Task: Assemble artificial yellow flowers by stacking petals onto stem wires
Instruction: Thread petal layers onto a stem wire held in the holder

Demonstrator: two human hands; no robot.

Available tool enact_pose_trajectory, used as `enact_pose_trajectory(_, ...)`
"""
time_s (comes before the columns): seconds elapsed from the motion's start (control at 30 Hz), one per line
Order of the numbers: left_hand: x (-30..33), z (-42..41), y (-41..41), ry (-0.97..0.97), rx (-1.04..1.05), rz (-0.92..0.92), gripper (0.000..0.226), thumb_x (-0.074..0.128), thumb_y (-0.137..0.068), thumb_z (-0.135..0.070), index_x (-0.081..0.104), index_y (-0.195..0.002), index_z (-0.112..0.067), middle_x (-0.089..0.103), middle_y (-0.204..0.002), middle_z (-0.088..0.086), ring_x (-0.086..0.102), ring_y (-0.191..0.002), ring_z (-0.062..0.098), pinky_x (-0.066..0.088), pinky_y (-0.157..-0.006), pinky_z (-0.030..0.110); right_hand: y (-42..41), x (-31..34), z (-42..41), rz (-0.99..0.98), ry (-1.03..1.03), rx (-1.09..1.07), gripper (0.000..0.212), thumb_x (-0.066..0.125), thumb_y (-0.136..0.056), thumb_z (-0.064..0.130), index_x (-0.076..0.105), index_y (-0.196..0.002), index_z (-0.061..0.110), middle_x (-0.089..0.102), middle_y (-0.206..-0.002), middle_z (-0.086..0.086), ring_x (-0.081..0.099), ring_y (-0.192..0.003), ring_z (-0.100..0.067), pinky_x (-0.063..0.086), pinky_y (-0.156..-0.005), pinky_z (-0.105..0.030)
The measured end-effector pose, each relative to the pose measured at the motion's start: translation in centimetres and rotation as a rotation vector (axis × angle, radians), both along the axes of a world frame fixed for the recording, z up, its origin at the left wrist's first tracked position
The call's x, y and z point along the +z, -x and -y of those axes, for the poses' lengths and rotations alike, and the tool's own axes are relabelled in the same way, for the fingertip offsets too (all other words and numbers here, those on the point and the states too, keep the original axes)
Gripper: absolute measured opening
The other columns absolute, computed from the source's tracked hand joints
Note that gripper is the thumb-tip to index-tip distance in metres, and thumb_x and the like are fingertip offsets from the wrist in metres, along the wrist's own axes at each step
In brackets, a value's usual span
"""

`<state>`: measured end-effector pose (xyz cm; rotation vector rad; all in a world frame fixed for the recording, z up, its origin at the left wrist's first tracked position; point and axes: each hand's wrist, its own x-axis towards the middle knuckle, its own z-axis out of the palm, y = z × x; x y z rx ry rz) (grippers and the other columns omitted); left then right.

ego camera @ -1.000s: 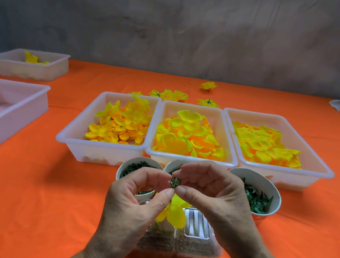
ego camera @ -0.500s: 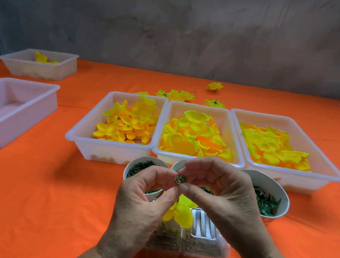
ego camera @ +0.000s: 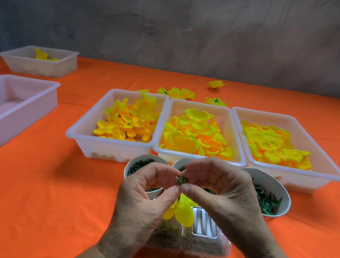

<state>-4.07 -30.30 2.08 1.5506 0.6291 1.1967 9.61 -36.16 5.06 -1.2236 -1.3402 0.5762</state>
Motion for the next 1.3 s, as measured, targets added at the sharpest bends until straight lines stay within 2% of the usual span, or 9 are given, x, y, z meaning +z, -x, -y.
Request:
enact_pose_trajectory(0.2, -0.1, 0.3, 0.3, 0.016, 0.018, 0.004, 0.018, 0.064, -0.072, -0.012, 0.073, -0.084, -0.022, 0.073, -0.078, -0.004, 0.064, -0.071, 0.002, 0.045, -0.059, 0.009, -0.2, -0.6, 0.1, -0.002, 0.033, 0.005, 0.023, 0.076, -0.064, 0.012, 0.071, -0.084, 0.023, 0.073, -0.082, 0.005, 0.068, -0.077, -0.009, 0.054, -0.073, -0.022)
enact_pose_trajectory(0.37, -0.3, 0.1, 0.7, 0.003, 0.022, -0.063, 0.012, 0.074, -0.077, -0.006, 0.075, -0.077, -0.018, 0.072, -0.074, -0.004, 0.063, -0.066, 0.002, 0.046, -0.06, 0.011, -0.5, -1.5, 0.1, 0.066, 0.09, -0.026, 0.024, 0.077, -0.064, 0.02, 0.071, -0.084, 0.031, 0.072, -0.083, 0.012, 0.066, -0.08, -0.002, 0.048, -0.073, -0.016)
enact_pose_trajectory(0.53, -1.0, 0.0, 0.8, -0.027, 0.042, -0.14, 0.018, 0.075, -0.077, -0.006, 0.074, -0.081, -0.023, 0.072, -0.08, 0.004, 0.067, -0.071, 0.019, 0.053, -0.064, 0.024, -0.4, -2.2, 0.1, 0.087, 0.109, -0.035, 0.03, 0.075, -0.064, 0.022, 0.068, -0.09, 0.035, 0.071, -0.083, 0.018, 0.064, -0.08, 0.003, 0.045, -0.073, -0.011)
enact_pose_trajectory(0.63, -1.2, 0.0, 0.7, -0.024, 0.043, -0.155, 0.019, 0.075, -0.077, -0.004, 0.074, -0.08, -0.022, 0.072, -0.079, 0.003, 0.066, -0.07, 0.015, 0.052, -0.065, 0.023, -0.4, -2.5, 0.2, 0.078, 0.117, -0.042, 0.029, 0.076, -0.065, 0.024, 0.068, -0.091, 0.036, 0.072, -0.084, 0.018, 0.064, -0.081, 0.004, 0.045, -0.072, -0.01)
enact_pose_trajectory(0.77, -1.5, 0.0, 0.7, -0.02, 0.043, -0.149, 0.009, 0.076, -0.076, -0.011, 0.073, -0.078, -0.019, 0.072, -0.076, 0.003, 0.065, -0.069, 0.016, 0.051, -0.066, 0.025, -0.4, -2.8, 0.3, 0.062, 0.122, -0.055, 0.027, 0.076, -0.065, 0.025, 0.069, -0.089, 0.035, 0.072, -0.085, 0.015, 0.065, -0.081, 0.001, 0.051, -0.073, -0.021)
enact_pose_trajectory(0.97, -1.6, 0.0, 0.6, -0.046, 0.059, -0.15, 0.004, 0.071, -0.07, -0.022, 0.073, -0.074, -0.022, 0.068, -0.068, -0.004, 0.058, -0.059, 0.001, 0.043, -0.061, 0.013, -0.3, -3.3, 0.4, 0.006, 0.112, -0.057, 0.022, 0.078, -0.065, 0.023, 0.071, -0.084, 0.03, 0.073, -0.083, 0.007, 0.068, -0.081, -0.009, 0.055, -0.077, -0.043)
enact_pose_trajectory(1.1, -1.7, 0.0, 0.6, -0.04, 0.056, -0.132, 0.007, 0.072, -0.069, -0.023, 0.073, -0.076, -0.023, 0.071, -0.075, -0.001, 0.065, -0.067, 0.008, 0.048, -0.065, 0.018, -0.5, -3.3, 0.4, -0.018, 0.131, -0.034, 0.022, 0.077, -0.065, 0.025, 0.072, -0.085, 0.032, 0.074, -0.085, 0.007, 0.069, -0.083, -0.009, 0.056, -0.078, -0.04)
enact_pose_trajectory(1.23, -1.8, 0.0, 0.7, -0.062, 0.06, -0.135, 0.008, 0.073, -0.07, -0.021, 0.074, -0.078, -0.024, 0.072, -0.077, -0.002, 0.065, -0.069, 0.007, 0.047, -0.066, 0.015, -0.6, -3.5, 0.4, -0.092, 0.102, -0.005, 0.015, 0.076, -0.071, 0.024, 0.074, -0.086, 0.024, 0.074, -0.083, 0.001, 0.07, -0.08, -0.012, 0.054, -0.071, -0.028)
enact_pose_trajectory(1.3, -1.8, -0.1, 0.7, -0.095, 0.063, -0.141, 0.009, 0.076, -0.073, -0.012, 0.075, -0.075, -0.021, 0.071, -0.077, -0.003, 0.065, -0.072, 0.006, 0.047, -0.066, 0.013, -0.5, -3.5, 0.3, -0.087, 0.079, -0.014, 0.015, 0.079, -0.072, 0.026, 0.074, -0.085, 0.023, 0.074, -0.082, 0.0, 0.07, -0.08, -0.014, 0.055, -0.073, -0.031)
